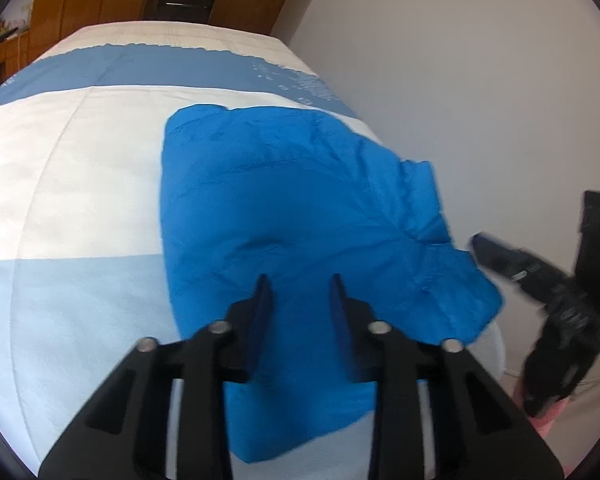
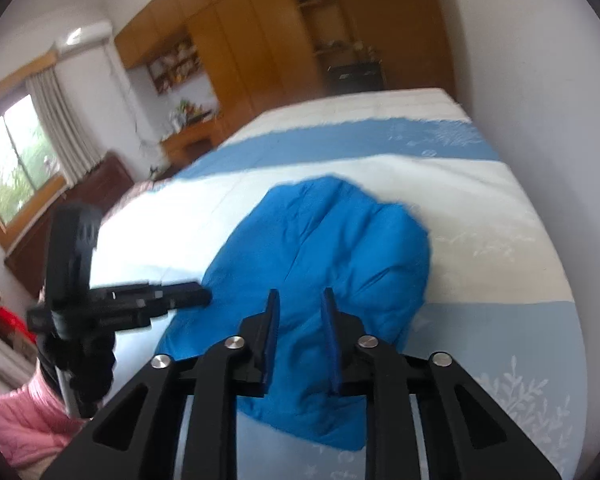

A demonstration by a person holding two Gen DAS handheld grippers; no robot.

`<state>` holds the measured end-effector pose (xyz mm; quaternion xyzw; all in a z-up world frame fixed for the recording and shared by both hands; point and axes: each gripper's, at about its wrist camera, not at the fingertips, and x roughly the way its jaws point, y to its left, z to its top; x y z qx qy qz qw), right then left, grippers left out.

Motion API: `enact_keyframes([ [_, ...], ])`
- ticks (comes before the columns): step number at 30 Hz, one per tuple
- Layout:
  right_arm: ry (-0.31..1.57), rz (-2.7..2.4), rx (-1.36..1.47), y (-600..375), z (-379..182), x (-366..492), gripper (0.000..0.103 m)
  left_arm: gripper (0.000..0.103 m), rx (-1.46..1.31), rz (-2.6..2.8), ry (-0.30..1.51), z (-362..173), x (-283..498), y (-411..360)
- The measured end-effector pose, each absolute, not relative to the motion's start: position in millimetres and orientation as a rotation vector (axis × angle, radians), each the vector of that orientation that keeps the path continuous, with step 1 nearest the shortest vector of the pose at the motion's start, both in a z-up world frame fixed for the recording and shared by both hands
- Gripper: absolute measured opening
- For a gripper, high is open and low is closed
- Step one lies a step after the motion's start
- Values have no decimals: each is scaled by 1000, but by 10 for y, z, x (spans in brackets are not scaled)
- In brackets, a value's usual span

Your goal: Fold large clothes

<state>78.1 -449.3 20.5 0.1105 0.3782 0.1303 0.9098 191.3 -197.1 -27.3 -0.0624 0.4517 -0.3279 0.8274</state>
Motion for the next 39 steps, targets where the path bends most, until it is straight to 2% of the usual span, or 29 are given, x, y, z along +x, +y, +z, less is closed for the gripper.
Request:
enact_keyframes([
  [6, 855, 244, 236, -4513, -100, 814, 12, 14, -134, -767, 991, -345, 1907, -2086],
  [11, 916, 235, 265, -4574, -437, 743, 7, 13, -105, -779, 1030, -551, 1959, -2168],
  [14, 927, 239, 310, -4632, -599, 720, 5, 5, -73, -754, 1025, -644, 1967, -2211],
  [19, 918, 242, 344, -4675, -740, 700, 4, 4, -64, -747, 1010, -723, 1957, -2214],
  [27, 866, 275, 339, -4759, -341, 713, 5, 4, -53, -719, 1001, -455, 1986, -2176],
  [29, 831, 270, 319, -4773, -184, 755, 9, 4, -69, -701, 987, -371, 2084, -2152],
  [34, 787, 247, 288, -4833, 77, 1197, 10, 4, -97, -658, 988, -250, 2473, -2188],
  [39, 836, 231, 296, -4895, 28, 1744, 10, 4, -95, -610, 1000, -260, 2864, -2393],
])
